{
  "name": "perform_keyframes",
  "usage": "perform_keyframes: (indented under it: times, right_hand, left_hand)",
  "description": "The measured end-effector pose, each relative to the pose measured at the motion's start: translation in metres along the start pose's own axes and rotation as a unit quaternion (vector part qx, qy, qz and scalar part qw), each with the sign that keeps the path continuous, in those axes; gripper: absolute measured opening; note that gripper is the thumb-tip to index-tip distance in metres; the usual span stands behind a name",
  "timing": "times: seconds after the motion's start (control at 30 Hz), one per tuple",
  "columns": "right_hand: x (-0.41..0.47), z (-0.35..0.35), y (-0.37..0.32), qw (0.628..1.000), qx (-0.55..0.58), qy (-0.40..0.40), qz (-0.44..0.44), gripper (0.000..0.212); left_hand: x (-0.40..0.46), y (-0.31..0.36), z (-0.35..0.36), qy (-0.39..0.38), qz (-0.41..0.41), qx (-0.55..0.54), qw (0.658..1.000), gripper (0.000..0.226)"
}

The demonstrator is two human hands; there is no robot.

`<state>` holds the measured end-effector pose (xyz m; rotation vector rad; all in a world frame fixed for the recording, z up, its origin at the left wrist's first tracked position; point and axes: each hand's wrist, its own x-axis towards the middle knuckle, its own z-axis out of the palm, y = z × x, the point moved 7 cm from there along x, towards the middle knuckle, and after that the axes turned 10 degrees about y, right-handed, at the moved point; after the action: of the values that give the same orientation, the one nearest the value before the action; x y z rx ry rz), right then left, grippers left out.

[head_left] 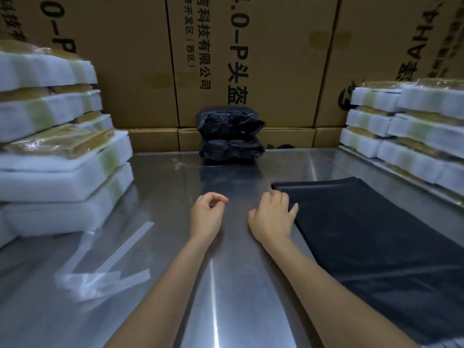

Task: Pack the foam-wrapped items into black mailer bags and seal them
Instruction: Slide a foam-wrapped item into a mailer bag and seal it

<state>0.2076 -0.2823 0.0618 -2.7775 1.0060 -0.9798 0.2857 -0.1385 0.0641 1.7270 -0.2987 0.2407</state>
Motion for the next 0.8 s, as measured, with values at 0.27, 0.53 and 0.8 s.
perform_keyframes:
  times: [0.27, 0.53, 0.8]
  right_hand:
    - [-0.053, -0.017, 0.042, 0.975, -0.072, -0.158, 0.142, 0.067]
    - [-0.074, -0.042, -0.026, 0.935, 0.081, -0.312, 0.151, 0.044]
    - [-0.063, -0.063, -0.035, 0.862, 0.346, -0.278, 0.245, 0.011]
  left_hand:
    - [-0.082, 0.011, -0.033, -0.069, -0.009, -0.024, 0.997, 0.034]
    - [-0.114, 0.024, -0.043, -0.037, 0.023, 0.052, 0.998, 0.024]
    - [-0.155, 0.058, -0.023, -0.088, 0.154, 0.182, 0.967, 0.027]
